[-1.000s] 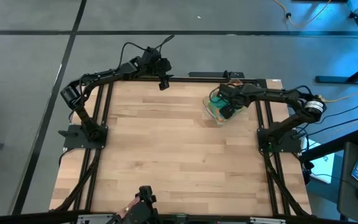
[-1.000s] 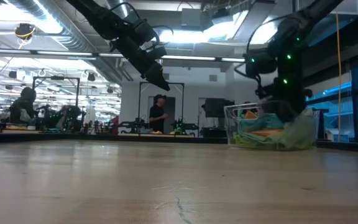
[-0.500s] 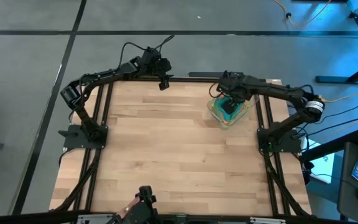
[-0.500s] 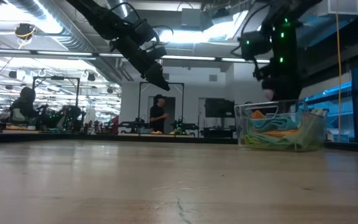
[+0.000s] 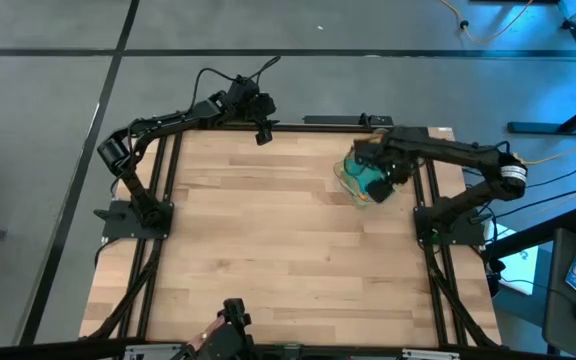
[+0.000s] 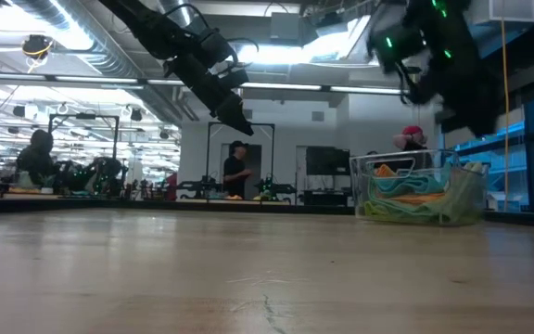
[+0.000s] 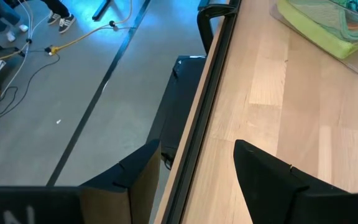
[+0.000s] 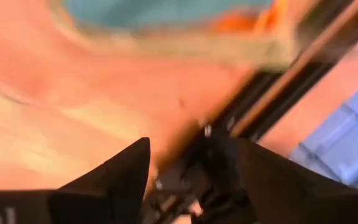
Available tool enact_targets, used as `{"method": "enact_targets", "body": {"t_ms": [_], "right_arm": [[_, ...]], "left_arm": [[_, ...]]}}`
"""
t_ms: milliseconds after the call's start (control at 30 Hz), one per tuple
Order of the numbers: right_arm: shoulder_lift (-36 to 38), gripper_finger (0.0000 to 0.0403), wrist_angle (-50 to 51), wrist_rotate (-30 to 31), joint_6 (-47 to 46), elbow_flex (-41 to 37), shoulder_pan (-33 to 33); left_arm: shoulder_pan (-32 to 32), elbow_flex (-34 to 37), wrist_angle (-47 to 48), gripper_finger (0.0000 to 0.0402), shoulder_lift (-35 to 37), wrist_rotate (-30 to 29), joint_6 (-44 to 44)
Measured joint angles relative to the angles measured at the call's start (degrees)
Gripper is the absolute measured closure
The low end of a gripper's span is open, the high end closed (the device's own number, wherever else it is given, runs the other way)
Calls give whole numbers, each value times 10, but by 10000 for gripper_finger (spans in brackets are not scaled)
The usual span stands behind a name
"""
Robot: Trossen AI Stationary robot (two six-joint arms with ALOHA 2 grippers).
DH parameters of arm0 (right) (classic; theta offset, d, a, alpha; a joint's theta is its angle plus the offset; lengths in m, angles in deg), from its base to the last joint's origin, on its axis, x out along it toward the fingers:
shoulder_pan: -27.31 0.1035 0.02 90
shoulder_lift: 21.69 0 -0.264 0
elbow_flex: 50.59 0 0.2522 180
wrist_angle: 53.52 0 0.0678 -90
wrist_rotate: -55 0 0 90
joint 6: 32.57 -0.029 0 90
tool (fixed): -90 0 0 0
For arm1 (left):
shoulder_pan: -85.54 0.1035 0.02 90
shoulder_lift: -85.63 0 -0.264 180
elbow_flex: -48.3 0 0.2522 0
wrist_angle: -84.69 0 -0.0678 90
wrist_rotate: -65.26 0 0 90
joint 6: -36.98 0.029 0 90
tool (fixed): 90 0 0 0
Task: Fold microfiber towels
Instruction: Return to Home Position
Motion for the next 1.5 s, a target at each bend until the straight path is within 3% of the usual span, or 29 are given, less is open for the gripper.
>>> {"method": "enact_targets", "body": {"t_ms": [133,267,600,767,1300,1400,1500], "right_arm": [[6,169,-30,-63,13,-110,8],[4,181,-174,-75,61,-211,6],[3,187,-481,60,35,-245,-26],[3,187,-579,83,-12,-244,-51],[-24,187,-613,108,34,-245,-93],[-23,187,-596,48,45,-236,-95],[-21,187,-544,-19,68,-228,-87]], "left_arm": [[0,0,0,207,0,1,0],[0,0,0,207,0,3,1],[0,0,0,207,0,4,1],[0,0,0,207,0,4,1],[1,0,0,207,0,4,1],[1,0,0,207,0,-2,1],[0,0,-1,207,0,-59,7]]}}
